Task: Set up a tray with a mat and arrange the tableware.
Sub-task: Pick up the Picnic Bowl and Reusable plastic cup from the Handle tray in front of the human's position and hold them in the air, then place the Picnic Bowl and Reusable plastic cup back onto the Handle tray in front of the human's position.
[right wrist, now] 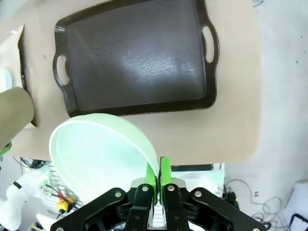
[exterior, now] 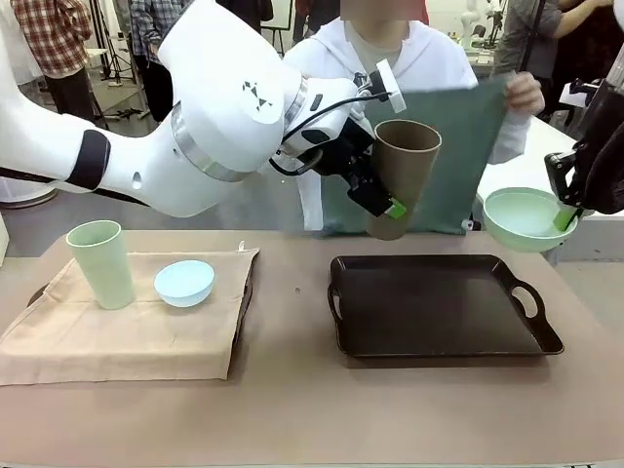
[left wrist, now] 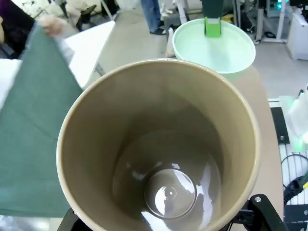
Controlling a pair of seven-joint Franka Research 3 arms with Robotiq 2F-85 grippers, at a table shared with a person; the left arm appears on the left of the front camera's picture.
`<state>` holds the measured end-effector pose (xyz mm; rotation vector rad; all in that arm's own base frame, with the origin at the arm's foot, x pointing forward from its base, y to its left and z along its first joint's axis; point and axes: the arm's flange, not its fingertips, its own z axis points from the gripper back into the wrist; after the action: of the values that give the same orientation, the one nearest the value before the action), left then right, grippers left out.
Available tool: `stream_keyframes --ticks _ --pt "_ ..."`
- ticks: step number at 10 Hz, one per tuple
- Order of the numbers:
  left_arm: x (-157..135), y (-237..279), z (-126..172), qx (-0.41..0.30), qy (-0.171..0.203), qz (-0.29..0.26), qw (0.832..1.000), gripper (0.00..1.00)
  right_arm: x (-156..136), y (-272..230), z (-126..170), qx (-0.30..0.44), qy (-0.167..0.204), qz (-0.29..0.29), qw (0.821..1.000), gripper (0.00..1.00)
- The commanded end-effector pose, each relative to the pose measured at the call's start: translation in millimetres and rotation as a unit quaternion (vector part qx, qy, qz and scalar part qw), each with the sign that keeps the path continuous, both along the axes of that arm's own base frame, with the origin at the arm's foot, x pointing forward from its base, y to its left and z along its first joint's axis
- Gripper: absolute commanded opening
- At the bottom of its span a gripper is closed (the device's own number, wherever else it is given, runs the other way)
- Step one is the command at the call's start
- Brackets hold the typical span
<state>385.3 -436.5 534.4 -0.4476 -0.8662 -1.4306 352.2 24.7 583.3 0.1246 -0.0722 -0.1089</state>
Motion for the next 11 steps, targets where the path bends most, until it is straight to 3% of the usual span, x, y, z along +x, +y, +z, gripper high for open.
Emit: stream_keyframes --ticks 1,11 --pt "7.5 -3.0 -2.3 0.002 0.006 -0.009 1.0 0.0 7.1 -2.5 -8.2 0.002 0.009 -0.002 1.0 0.0" --pt "7.5 -3.0 -2.3 0.002 0.006 -0.009 1.0 0.0 7.1 -2.5 -8.2 0.002 0.009 -0.002 1.0 0.0"
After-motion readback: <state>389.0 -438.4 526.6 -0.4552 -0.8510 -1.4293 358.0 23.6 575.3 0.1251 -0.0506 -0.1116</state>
